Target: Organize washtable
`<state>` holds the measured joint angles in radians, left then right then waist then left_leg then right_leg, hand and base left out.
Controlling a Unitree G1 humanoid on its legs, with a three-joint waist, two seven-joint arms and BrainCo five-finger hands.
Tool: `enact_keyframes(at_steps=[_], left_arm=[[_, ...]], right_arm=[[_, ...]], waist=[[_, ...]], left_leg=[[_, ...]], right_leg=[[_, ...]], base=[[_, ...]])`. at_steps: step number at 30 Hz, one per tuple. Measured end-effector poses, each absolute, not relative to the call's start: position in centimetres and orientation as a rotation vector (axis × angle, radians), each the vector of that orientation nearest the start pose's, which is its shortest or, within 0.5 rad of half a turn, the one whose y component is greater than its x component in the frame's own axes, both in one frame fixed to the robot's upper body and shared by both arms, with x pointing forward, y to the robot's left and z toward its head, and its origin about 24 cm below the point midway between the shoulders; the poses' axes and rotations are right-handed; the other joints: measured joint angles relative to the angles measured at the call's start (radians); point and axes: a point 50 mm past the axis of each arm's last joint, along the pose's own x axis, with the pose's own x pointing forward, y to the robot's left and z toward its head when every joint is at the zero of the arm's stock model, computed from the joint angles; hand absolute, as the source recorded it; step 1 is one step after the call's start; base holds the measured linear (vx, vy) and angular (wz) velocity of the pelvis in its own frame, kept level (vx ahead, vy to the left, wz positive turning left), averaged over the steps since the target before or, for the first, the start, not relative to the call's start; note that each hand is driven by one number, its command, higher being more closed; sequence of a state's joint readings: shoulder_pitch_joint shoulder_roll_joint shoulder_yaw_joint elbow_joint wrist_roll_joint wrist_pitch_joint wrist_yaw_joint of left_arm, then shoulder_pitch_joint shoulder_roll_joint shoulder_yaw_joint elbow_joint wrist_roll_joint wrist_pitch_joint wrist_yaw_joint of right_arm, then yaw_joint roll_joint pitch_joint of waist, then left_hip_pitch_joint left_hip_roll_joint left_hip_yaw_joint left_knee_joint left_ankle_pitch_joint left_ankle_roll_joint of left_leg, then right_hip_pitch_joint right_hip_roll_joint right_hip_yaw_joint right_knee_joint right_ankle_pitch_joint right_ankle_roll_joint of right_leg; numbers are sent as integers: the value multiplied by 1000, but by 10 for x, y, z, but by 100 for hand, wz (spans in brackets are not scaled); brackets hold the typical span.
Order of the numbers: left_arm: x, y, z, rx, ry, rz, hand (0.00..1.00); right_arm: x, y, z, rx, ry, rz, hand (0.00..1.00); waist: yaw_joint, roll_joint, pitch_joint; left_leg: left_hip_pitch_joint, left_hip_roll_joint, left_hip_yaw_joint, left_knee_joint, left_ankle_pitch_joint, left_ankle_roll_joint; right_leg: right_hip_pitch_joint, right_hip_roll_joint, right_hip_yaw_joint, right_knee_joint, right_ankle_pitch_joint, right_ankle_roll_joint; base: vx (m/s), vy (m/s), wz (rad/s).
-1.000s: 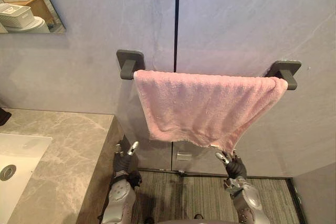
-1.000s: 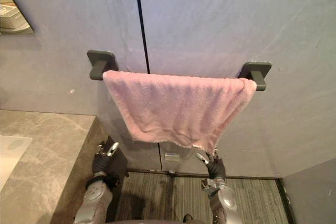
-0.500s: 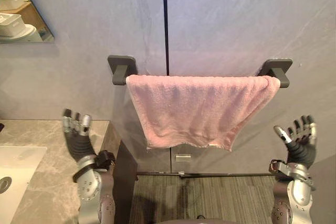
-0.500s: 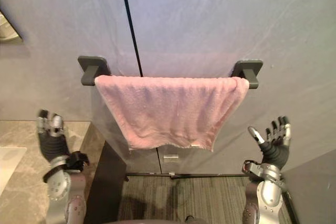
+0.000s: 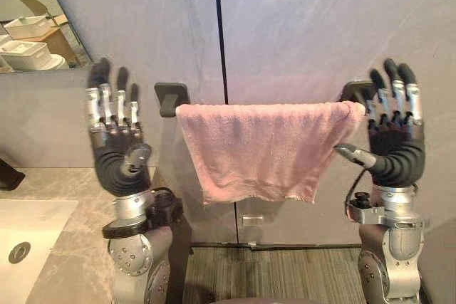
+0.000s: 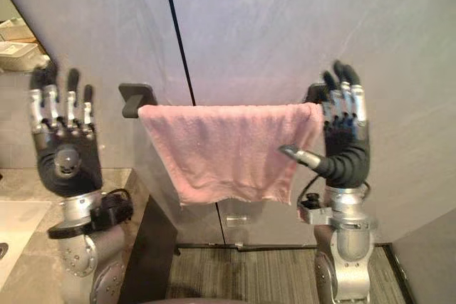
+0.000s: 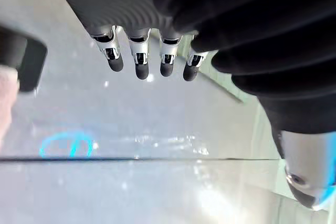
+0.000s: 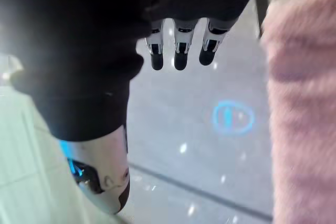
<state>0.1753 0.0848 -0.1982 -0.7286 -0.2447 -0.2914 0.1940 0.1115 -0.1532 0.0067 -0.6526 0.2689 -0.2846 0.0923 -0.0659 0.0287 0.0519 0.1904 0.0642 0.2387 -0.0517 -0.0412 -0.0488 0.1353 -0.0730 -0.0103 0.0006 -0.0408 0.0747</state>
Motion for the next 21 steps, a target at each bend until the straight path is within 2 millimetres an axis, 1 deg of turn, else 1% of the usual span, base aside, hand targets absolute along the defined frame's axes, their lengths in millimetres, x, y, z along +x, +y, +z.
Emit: enact_keyframes(at_steps=[1,2,4,5,7,8,9,10,13,14,15,16,17,21], left_arm=[[173,131,185,-384,-775,-98,0],[173,126,185,-409,-769,-139,0],[174,102,185,-515,-733,-334,0],[174,98,184,-530,-722,-370,0],[177,81,178,-603,-652,-506,0],[178,74,173,-620,-618,-552,0],[179,71,171,-625,-602,-574,0],[181,61,164,-638,-549,-637,0],[184,56,155,-659,-498,-666,0],[187,54,147,-650,-459,-672,0],[188,53,146,-649,-450,-671,0],[191,52,138,-649,-412,-668,0],[192,52,135,-645,-396,-664,0],[199,53,110,-595,-286,-624,0]], right_arm=[[187,-152,188,107,-826,255,0],[187,-147,189,128,-827,300,0],[187,-128,193,199,-828,507,0],[187,-125,193,214,-824,551,0],[184,-109,192,271,-790,726,0],[183,-104,190,289,-764,796,0],[182,-102,189,294,-749,827,0],[180,-95,184,305,-697,919,0],[178,-93,173,334,-606,977,0],[178,-94,166,352,-561,976,0],[178,-94,165,357,-550,974,0],[178,-96,156,376,-505,960,0],[179,-96,152,379,-487,956,0],[186,-99,129,388,-383,917,0]], waist=[[0,0,-6],[1,0,-7],[3,0,-9],[3,0,-9],[4,0,-10],[4,0,-10],[4,0,-10],[6,-1,-10],[7,-1,-9],[9,0,-9],[10,0,-9],[11,1,-8],[11,1,-8],[12,1,-7]], left_leg=[[1,0,0,0,0,0],[1,0,0,1,0,0],[1,0,0,4,0,0],[1,0,0,5,0,0],[1,0,1,7,0,0],[1,0,1,8,0,0],[1,0,1,9,0,0],[1,0,2,10,0,0],[0,0,2,13,0,0],[-1,0,2,15,0,1],[-1,0,2,15,0,1],[-1,0,2,16,0,1],[-1,0,2,16,0,1],[-1,0,4,17,0,1]], right_leg=[[0,0,1,1,0,0],[0,0,1,2,0,0],[-1,0,3,6,0,0],[-1,0,3,7,0,0],[-1,0,8,9,0,0],[-2,0,9,10,0,0],[-2,0,10,11,0,0],[-2,0,11,12,0,0],[-2,0,11,13,0,0],[-2,0,11,13,0,0],[-2,0,11,13,0,0],[-3,0,10,14,0,0],[-3,0,10,14,0,0],[-4,-1,10,14,0,0]], base=[[-53,-22,-1],[-44,-24,-1],[-49,-25,-1],[-35,-16,-1],[-37,-22,-1],[-36,-24,-1],[0,0,0],[0,0,0],[-23,-17,0],[-32,-24,0],[-34,-23,-1],[0,0,0],[-41,-26,-1],[-25,-17,-1]])
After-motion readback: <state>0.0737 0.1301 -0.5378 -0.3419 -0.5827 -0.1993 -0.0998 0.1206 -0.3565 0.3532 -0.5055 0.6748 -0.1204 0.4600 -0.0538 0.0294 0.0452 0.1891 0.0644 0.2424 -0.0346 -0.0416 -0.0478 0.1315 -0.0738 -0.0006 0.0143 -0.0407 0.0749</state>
